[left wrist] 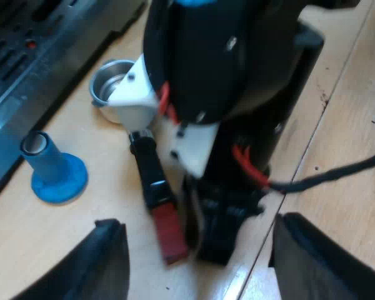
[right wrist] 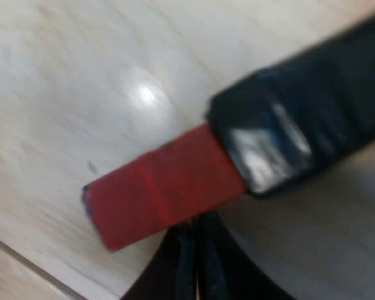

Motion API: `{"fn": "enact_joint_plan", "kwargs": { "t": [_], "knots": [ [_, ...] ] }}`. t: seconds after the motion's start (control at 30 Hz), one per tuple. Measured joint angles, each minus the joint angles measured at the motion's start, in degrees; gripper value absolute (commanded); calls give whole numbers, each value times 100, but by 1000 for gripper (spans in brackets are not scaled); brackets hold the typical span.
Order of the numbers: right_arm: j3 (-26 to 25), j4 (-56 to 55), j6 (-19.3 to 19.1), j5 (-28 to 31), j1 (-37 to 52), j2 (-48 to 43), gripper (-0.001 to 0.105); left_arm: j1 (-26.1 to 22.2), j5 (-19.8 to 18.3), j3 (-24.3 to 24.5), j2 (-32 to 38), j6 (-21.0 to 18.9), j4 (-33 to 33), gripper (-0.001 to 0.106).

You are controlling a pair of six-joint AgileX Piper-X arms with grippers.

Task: Put the handle in the coffee machine

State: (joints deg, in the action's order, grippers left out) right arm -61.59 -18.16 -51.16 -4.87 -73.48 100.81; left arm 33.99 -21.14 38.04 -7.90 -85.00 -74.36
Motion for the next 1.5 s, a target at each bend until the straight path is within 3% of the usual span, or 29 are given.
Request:
{"fn": "enact_joint_plan", "kwargs": {
  "t": [0.2,0.4,0.67,0.77,0.83,0.87,0.93,0.97,1.27,1.4,1.5],
  "knots": [
    [-461,4,-1,122,0,359,0,0,56,125,0,2,-167,53],
    [-576,-299,-1,291,0,352,0,0,123,128,0,2,-193,53],
    [-572,-2388,-47,1206,0,-382,2,0,128,128,0,2,-193,53],
    [-572,-2791,-47,1341,0,-635,14,0,136,128,0,2,-193,53],
    [-572,-3193,-145,1553,0,-1015,40,0,136,128,0,2,-193,53],
    [-572,-3234,-199,1594,0,-1089,42,0,136,128,0,2,-193,53],
    [-572,-3308,-235,1609,0,-1138,59,0,136,128,0,2,-193,53],
    [-572,-3462,-507,1770,0,-1494,67,0,136,128,0,2,-193,53],
    [-572,-3737,-816,1837,352,-2035,76,0,136,128,0,2,-193,53],
    [-677,-3815,-1281,1795,614,-2057,75,0,68,128,0,2,-193,53],
    [-860,-3821,-1947,1761,872,-2057,75,0,32,128,0,2,-193,53]
  ]
}}
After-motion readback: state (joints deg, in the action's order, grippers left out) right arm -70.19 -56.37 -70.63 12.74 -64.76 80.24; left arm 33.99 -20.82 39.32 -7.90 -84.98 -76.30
